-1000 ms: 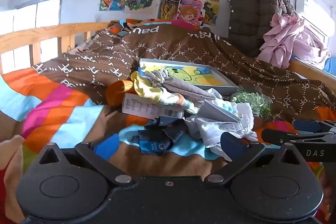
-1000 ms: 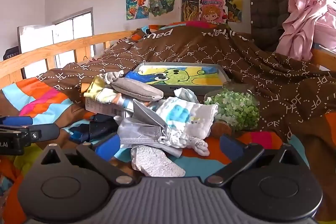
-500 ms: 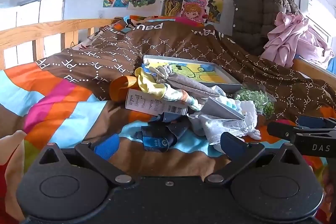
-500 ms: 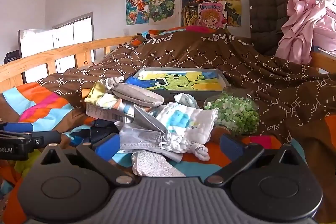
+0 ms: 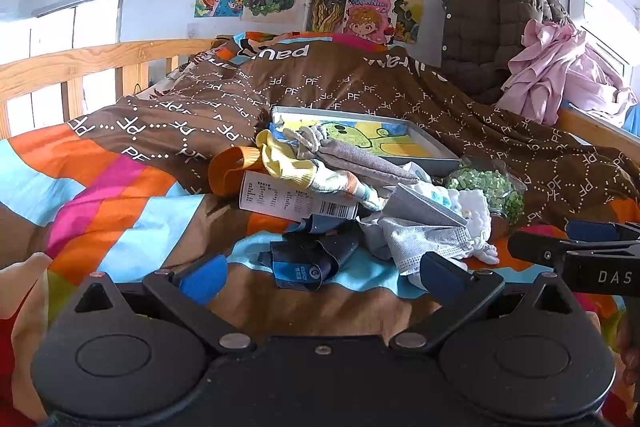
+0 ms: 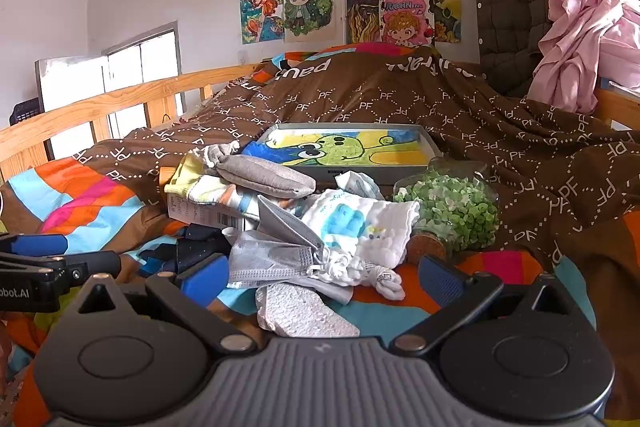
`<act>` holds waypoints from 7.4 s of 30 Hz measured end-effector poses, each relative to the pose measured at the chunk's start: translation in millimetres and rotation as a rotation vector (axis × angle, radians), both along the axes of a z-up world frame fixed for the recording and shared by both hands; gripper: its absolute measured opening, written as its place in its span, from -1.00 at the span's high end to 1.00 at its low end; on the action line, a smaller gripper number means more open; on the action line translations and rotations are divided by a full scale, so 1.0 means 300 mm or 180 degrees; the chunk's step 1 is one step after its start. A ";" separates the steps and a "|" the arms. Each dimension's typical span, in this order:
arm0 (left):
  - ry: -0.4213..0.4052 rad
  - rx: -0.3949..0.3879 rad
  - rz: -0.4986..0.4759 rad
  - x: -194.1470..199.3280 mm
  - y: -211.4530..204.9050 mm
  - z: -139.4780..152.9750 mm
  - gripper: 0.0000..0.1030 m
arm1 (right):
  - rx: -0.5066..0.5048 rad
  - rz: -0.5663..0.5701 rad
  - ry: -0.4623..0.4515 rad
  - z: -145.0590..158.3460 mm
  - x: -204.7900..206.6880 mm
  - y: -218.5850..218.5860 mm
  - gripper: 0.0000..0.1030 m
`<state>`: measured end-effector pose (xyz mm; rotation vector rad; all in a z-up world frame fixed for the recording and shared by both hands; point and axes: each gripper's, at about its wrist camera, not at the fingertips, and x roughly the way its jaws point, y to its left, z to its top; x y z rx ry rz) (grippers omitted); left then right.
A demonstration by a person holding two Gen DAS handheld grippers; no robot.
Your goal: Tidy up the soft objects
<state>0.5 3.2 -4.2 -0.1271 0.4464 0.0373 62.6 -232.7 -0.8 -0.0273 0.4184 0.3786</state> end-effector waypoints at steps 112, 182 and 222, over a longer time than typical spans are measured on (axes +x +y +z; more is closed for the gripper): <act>0.0706 0.0462 -0.0852 0.399 0.033 -0.037 -0.85 | -0.0441 0.1079 0.0591 -0.159 0.223 0.038 -0.78; 0.0372 -0.0483 -0.0449 0.142 0.092 0.077 0.84 | -0.0723 0.1115 -0.0584 -0.017 -0.017 0.106 -0.35; 0.0463 -0.0030 -0.0189 1.186 0.133 0.288 0.84 | -0.0359 0.0656 -0.0603 0.159 1.006 0.225 -0.35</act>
